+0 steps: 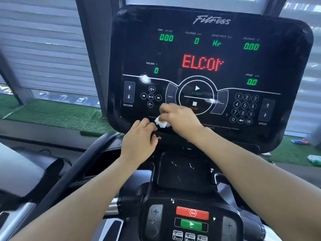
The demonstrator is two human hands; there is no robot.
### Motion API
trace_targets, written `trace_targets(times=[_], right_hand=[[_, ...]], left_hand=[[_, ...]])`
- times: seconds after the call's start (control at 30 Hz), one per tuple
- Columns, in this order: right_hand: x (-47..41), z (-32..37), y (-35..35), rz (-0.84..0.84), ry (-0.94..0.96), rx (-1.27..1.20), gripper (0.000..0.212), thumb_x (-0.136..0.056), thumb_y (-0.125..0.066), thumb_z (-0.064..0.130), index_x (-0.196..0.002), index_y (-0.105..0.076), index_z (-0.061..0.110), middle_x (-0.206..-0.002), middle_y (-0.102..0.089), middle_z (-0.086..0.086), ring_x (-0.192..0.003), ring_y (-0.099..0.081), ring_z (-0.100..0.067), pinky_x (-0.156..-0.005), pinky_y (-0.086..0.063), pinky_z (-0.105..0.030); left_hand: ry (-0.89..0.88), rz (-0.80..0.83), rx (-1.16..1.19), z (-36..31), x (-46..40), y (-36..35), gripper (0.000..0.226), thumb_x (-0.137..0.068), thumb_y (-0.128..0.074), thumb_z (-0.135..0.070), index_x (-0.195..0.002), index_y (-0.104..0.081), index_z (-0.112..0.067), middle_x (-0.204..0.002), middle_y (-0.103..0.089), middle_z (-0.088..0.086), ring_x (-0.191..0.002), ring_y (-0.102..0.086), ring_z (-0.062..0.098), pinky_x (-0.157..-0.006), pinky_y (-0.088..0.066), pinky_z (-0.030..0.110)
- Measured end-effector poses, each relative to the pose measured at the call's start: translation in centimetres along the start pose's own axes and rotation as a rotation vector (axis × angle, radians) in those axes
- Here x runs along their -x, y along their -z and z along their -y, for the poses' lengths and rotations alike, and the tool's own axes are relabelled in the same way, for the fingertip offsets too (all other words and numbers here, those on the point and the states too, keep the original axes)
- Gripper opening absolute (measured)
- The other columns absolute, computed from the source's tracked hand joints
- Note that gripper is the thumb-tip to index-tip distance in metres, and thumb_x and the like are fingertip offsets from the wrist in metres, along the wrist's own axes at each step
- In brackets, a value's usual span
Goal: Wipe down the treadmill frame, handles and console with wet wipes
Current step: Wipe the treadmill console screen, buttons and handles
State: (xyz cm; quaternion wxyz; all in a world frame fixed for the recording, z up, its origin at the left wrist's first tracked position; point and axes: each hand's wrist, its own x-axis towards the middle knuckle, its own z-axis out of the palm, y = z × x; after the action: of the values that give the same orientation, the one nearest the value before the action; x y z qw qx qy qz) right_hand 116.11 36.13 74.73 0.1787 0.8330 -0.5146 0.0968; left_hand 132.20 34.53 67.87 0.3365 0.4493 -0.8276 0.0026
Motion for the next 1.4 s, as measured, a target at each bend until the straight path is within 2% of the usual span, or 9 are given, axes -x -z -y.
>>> trace_targets(times=[0.1, 0.27, 0.37, 0.47, 0.63, 0.83, 1.0, 1.1, 1.4], right_hand=[[0.6, -0.3, 0.1, 0.039, 0.043, 0.064, 0.025, -0.051, -0.073, -0.008, -0.062, -0.068, 0.014, -0.075, -0.059, 0.000, -0.058, -0.055, -0.020, -0.045, -0.031, -0.019], [5.1, -3.1, 0.1, 0.017, 0.062, 0.097, 0.028, -0.064, -0.045, 0.005, -0.056, -0.066, 0.020, -0.073, -0.060, 0.005, -0.059, -0.057, -0.016, -0.050, -0.030, -0.017], [8.2, -5.2, 0.5, 0.071, 0.044, 0.103, 0.021, -0.058, -0.065, 0.000, -0.061, -0.071, 0.020, -0.076, -0.062, 0.005, -0.063, -0.061, -0.018, -0.050, -0.042, -0.019], [10.8, -7.1, 1.5, 0.103, -0.039, 0.060, 0.034, -0.044, -0.085, -0.006, -0.064, -0.073, 0.019, -0.078, -0.064, 0.003, -0.064, -0.063, -0.020, -0.054, -0.037, -0.018], [14.8, -10.5, 3.0, 0.229, -0.287, 0.018, 0.019, -0.076, -0.062, -0.001, -0.089, -0.068, 0.012, -0.093, -0.062, 0.003, -0.090, -0.059, -0.019, -0.066, -0.037, -0.022], [16.0, -11.3, 3.7, 0.244, -0.426, -0.057, 0.014, -0.077, -0.055, 0.001, -0.086, -0.061, 0.010, -0.088, -0.059, 0.005, -0.090, -0.056, -0.021, -0.070, -0.039, -0.027], [12.4, -8.2, 2.7, -0.003, -0.192, 0.115, 0.018, -0.054, -0.058, 0.006, -0.061, -0.070, 0.017, -0.071, -0.060, 0.002, -0.060, -0.060, -0.020, -0.058, -0.033, -0.021], [10.2, -6.8, 1.9, -0.113, -0.164, 0.120, 0.023, -0.052, -0.053, 0.002, -0.060, -0.070, 0.016, -0.069, -0.060, 0.001, -0.055, -0.056, -0.019, -0.053, -0.031, -0.022], [16.4, -9.6, 2.5, 0.024, -0.249, 0.069, 0.027, -0.056, -0.052, 0.005, -0.068, -0.072, 0.019, -0.077, -0.059, 0.003, -0.066, -0.058, -0.022, -0.063, -0.036, -0.024]], left_hand=[[0.018, 0.031, -0.013, -0.4, -0.1, 0.2, 0.017, -0.083, -0.060, -0.018, -0.099, -0.064, -0.015, -0.096, -0.053, -0.003, -0.092, -0.046, 0.017, -0.063, -0.041, 0.028], [-0.006, 0.065, 0.022, -1.8, -0.3, 0.0, 0.022, -0.086, -0.058, -0.019, -0.106, -0.064, -0.016, -0.105, -0.053, -0.003, -0.099, -0.048, 0.017, -0.063, -0.044, 0.028], [-0.130, 0.086, 0.068, -4.2, -0.5, -0.9, 0.026, -0.084, -0.059, -0.019, -0.109, -0.064, -0.017, -0.106, -0.055, -0.005, -0.100, -0.051, 0.014, -0.060, -0.047, 0.027], [-0.264, 0.135, 0.113, -7.0, -0.8, -1.7, 0.028, -0.085, -0.059, -0.020, -0.113, -0.064, -0.018, -0.107, -0.055, -0.008, -0.101, -0.051, 0.010, -0.062, -0.048, 0.024], [-0.362, 0.249, 0.112, -9.9, -1.1, -2.7, 0.030, -0.091, -0.051, -0.022, -0.120, -0.060, -0.023, -0.112, -0.054, -0.012, -0.104, -0.048, 0.007, -0.068, -0.044, 0.020], [-0.320, 0.249, 0.143, -10.2, -1.3, -2.8, 0.028, -0.090, -0.051, -0.021, -0.116, -0.064, -0.022, -0.105, -0.056, -0.013, -0.100, -0.050, 0.007, -0.072, -0.046, 0.022], [-0.287, 0.203, 0.139, -10.8, -1.3, -2.9, 0.024, -0.085, -0.056, -0.018, -0.104, -0.069, -0.019, -0.097, -0.060, -0.010, -0.094, -0.055, 0.012, -0.069, -0.051, 0.029], [-0.302, 0.205, 0.124, -10.7, -1.3, -2.9, 0.025, -0.083, -0.057, -0.017, -0.104, -0.070, -0.018, -0.098, -0.061, -0.008, -0.093, -0.056, 0.013, -0.068, -0.050, 0.028], [-0.314, 0.292, 0.060, -12.2, -2.0, -2.9, 0.029, -0.089, -0.050, -0.020, -0.115, -0.063, -0.020, -0.110, -0.056, -0.011, -0.109, -0.050, 0.009, -0.074, -0.050, 0.028]])
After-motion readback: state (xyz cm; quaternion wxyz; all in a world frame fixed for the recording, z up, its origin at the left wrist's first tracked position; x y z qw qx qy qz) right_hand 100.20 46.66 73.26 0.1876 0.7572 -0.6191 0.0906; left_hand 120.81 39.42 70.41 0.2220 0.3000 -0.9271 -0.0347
